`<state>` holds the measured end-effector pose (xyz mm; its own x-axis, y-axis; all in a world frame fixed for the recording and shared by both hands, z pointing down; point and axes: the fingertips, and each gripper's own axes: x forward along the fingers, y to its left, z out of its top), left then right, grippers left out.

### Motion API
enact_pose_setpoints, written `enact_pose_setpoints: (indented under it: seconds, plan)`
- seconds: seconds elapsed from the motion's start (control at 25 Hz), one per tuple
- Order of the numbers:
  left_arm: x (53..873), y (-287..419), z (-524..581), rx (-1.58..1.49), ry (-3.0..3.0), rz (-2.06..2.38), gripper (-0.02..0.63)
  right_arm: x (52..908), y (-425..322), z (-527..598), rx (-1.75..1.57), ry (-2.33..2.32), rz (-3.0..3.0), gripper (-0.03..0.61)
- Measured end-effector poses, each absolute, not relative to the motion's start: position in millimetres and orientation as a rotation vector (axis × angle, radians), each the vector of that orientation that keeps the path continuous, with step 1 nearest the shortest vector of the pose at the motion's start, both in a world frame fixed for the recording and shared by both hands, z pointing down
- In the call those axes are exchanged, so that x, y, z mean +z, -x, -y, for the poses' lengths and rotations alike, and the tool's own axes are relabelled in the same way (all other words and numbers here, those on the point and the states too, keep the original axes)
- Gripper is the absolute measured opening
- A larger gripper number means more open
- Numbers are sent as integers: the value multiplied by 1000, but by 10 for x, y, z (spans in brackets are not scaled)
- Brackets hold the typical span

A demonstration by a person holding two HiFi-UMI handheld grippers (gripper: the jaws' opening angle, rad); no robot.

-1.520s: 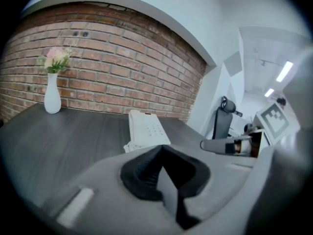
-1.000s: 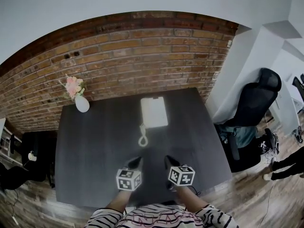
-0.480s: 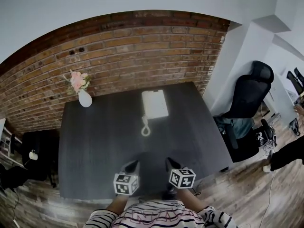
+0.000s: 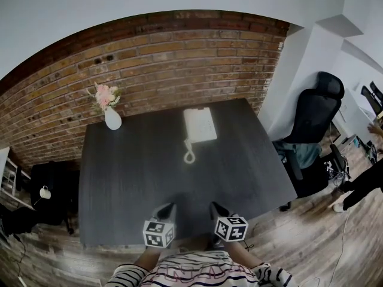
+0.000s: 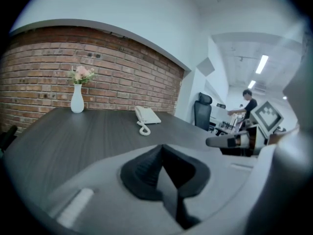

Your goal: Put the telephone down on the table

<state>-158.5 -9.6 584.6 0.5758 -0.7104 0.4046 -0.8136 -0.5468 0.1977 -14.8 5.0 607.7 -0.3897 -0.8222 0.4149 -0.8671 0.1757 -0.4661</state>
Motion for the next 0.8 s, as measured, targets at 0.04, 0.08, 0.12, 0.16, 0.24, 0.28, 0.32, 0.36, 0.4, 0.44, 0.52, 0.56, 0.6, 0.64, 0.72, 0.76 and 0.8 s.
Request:
enact_pose_setpoints:
  seconds: [0.04,0.08,0.12,0.16,0.24,0.28,0.32,0.36,0.4,0.44,0.52,0.56,0.6,0.64,0.72,0.76,0.8]
  plan:
    - [5858,1615,68,394,-2445,1240,2,6086,176,-78,1016,-1696,2354,0]
    - [5868,1638,44,393,-2443,1241,2,6094,198,-99,1020,-1696,2352,0]
    - [5874,1654,25,390,-2441,1242,2,6099,216,-113,1024,-1696,2350,0]
    - [5878,1666,10,388,-2440,1241,2,6103,231,-122,1026,-1695,2350,0]
    - [5884,1686,-21,386,-2439,1237,2,6111,257,-137,1028,-1692,2345,0]
    - [5888,1695,-39,385,-2438,1235,2,6118,269,-149,1022,-1690,2340,0]
    - [5893,1706,-59,385,-2439,1233,2,6124,281,-161,1011,-1689,2333,0]
    - [5899,1720,-78,385,-2440,1233,2,6128,296,-173,998,-1690,2327,0]
    - [5906,1737,-95,385,-2440,1232,2,6129,312,-182,986,-1692,2324,0]
    - [5911,1757,-109,385,-2440,1233,2,6129,330,-190,980,-1695,2323,0]
    - [5917,1797,-132,387,-2437,1234,2,6119,368,-201,981,-1701,2327,0]
    - [5917,1815,-141,387,-2435,1236,2,6111,384,-205,981,-1703,2329,0]
    - [5916,1830,-147,387,-2434,1237,2,6103,399,-207,979,-1705,2331,0]
    - [5913,1843,-152,387,-2434,1237,2,6094,413,-208,977,-1707,2333,0]
    - [5911,1864,-163,388,-2433,1237,2,6079,437,-212,970,-1705,2338,-1]
    - [5910,1870,-168,389,-2432,1236,2,6076,445,-215,967,-1703,2339,-1]
    - [5909,1873,-173,392,-2432,1234,2,6073,450,-217,964,-1702,2339,0]
